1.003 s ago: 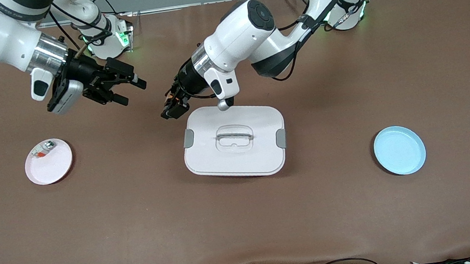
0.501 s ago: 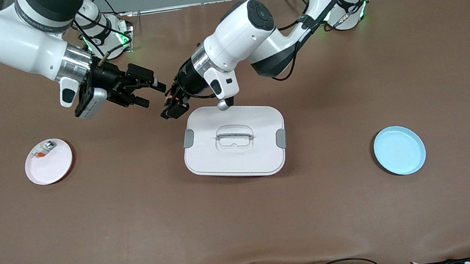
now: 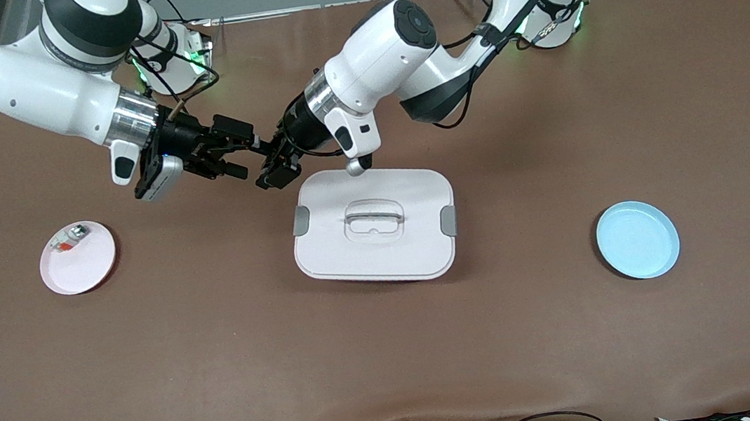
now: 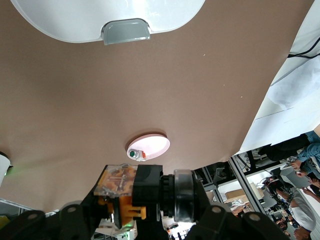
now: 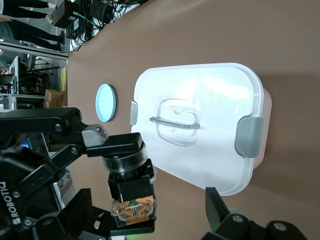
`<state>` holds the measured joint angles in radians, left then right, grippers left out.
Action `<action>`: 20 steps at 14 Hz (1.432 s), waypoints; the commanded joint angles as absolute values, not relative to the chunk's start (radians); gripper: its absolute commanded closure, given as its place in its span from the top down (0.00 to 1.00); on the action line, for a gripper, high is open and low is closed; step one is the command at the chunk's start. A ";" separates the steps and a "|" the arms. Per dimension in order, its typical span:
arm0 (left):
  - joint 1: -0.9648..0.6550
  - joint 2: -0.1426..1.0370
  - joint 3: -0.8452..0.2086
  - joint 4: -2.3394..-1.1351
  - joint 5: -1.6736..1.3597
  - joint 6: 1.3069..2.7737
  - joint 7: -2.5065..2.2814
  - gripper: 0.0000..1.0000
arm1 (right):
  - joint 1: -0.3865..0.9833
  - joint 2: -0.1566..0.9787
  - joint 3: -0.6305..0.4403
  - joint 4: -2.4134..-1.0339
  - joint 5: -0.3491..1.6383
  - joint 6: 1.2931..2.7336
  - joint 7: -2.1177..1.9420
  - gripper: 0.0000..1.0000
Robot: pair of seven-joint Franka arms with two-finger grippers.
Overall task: Transfer orange switch to right arm and place
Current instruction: 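Hold the switch with the left gripper while the right gripper reaches it, then close the right gripper on the switch and open the left gripper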
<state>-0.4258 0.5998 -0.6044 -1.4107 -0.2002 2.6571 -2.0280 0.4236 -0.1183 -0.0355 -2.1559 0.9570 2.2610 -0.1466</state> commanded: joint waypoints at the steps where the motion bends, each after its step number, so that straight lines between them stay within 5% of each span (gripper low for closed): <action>1: -0.439 0.611 -0.600 -1.390 -0.181 2.669 -2.049 0.21 | 0.446 -0.117 -0.043 -2.164 0.989 2.269 -0.169 1.00; 13: -0.437 0.607 -0.600 -1.390 -0.181 2.669 -2.049 0.21 | 0.453 -0.072 -0.043 -2.151 1.049 2.286 -0.238 1.00; 20: -0.437 0.607 -0.598 -1.390 -0.179 2.669 -2.048 0.21 | 0.453 -0.072 -0.044 -2.137 1.043 2.283 -0.242 0.16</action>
